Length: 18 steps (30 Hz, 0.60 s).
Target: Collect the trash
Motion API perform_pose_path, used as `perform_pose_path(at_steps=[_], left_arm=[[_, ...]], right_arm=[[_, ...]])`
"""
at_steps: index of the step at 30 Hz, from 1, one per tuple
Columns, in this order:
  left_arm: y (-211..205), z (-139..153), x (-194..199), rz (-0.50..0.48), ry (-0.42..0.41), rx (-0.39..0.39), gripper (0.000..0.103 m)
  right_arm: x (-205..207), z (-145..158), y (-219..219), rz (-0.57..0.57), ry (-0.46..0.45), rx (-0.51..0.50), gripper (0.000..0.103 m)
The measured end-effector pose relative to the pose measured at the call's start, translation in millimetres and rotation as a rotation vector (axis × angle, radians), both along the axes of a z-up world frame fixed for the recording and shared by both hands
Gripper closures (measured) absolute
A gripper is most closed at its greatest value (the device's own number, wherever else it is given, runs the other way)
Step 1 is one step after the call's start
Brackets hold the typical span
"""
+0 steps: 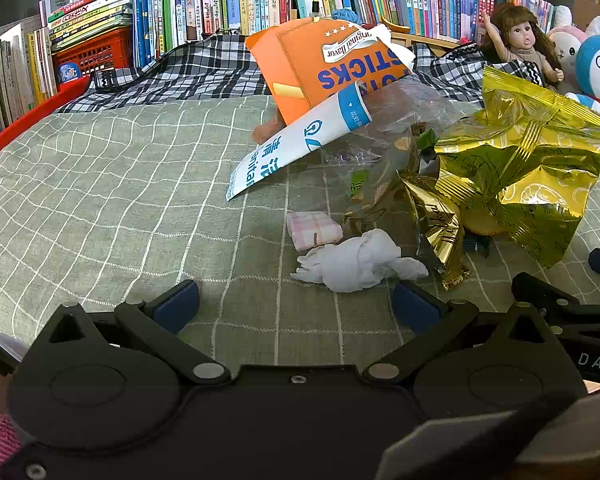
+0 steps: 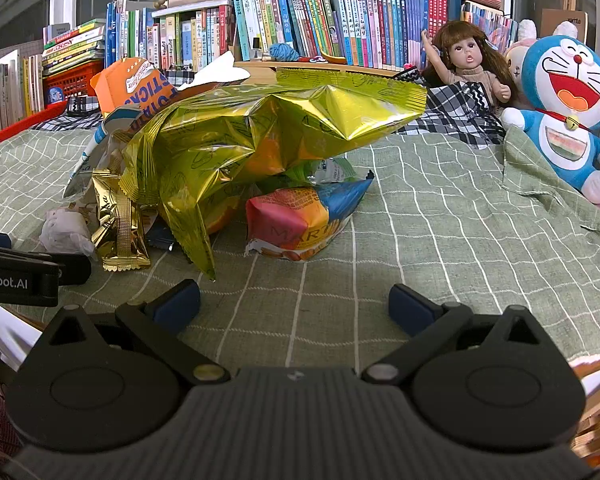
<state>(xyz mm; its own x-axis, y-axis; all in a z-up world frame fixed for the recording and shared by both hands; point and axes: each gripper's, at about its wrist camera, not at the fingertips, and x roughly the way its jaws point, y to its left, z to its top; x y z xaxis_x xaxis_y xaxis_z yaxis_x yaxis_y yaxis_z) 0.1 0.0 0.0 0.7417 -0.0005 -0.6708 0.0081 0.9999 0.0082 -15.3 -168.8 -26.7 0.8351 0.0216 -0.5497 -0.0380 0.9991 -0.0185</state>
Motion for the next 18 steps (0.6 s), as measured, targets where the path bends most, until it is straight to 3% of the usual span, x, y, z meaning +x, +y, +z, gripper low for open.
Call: perform_pose_path(at_steps=[18], left_arm=[[0.0,0.0,-0.2,0.0,-0.001,0.0,0.0]], right_arm=[[-2.4,0.0,-0.9,-0.001,-0.013,0.005,0.0]])
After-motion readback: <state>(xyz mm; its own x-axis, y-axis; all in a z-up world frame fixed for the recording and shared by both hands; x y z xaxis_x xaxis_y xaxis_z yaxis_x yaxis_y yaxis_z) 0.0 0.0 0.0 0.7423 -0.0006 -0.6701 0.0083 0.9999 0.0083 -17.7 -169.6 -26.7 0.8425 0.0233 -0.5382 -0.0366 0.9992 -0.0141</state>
